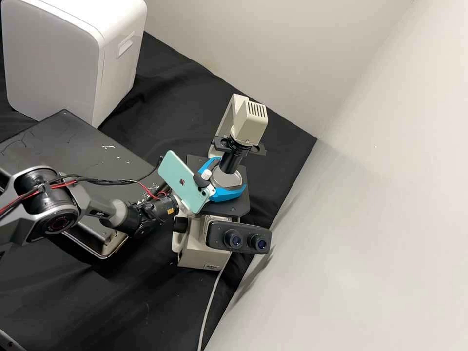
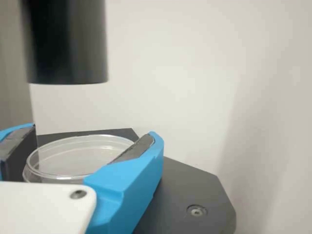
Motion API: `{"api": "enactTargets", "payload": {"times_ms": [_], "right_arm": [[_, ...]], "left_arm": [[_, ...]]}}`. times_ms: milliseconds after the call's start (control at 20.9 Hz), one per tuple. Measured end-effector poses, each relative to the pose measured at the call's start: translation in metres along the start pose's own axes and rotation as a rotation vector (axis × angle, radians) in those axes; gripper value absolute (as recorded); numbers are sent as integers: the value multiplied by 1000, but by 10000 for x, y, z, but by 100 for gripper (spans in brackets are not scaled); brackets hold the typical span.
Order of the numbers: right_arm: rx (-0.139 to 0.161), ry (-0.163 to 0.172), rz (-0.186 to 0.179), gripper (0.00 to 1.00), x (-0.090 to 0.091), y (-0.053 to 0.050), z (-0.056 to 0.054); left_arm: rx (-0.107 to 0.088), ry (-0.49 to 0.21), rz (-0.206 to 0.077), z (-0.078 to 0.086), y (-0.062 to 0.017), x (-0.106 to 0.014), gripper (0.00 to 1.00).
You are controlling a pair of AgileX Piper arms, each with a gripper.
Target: Place the petri dish on the bench
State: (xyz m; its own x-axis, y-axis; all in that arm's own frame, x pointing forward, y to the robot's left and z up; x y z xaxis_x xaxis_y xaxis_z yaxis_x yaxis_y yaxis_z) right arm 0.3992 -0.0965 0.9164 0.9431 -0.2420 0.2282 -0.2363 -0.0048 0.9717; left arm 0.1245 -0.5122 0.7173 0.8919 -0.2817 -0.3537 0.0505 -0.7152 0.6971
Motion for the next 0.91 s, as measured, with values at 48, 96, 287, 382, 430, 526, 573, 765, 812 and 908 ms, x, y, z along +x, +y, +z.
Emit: {"api": "enactTargets", "payload": {"times_ms": [48, 96, 287, 382, 430, 526, 573, 765, 812, 908], "right_arm": [[-3, 9, -5, 0, -44, -18, -19], [-1, 13, -10, 0, -93, -32, -43], [14, 27, -49, 0, -323, -110, -159], [15, 35, -67, 0, -429, -131, -211], [20, 43, -74, 0, -475, -142, -242], [32, 54, -85, 0, -570, -173, -278], [35, 58, -93, 0, -621, -193, -302], [36, 96, -116, 0, -814, -284, -387], [37, 105, -122, 0, -866, -305, -411], [36, 126, -134, 0, -958, -344, -454]], "left_arm": [[-2, 0, 0, 0, 0, 0, 100], [-2, 0, 0, 0, 0, 0, 100], [-2, 0, 0, 0, 0, 0, 100], [-2, 0, 0, 0, 0, 0, 100], [-2, 0, 0, 0, 0, 0, 100], [-2, 0, 0, 0, 0, 0, 100], [-2, 0, 0, 0, 0, 0, 100], [-2, 0, 0, 0, 0, 0, 100], [-2, 0, 0, 0, 0, 0, 100], [0, 0, -4, 2, -7, 3, 100]]}}
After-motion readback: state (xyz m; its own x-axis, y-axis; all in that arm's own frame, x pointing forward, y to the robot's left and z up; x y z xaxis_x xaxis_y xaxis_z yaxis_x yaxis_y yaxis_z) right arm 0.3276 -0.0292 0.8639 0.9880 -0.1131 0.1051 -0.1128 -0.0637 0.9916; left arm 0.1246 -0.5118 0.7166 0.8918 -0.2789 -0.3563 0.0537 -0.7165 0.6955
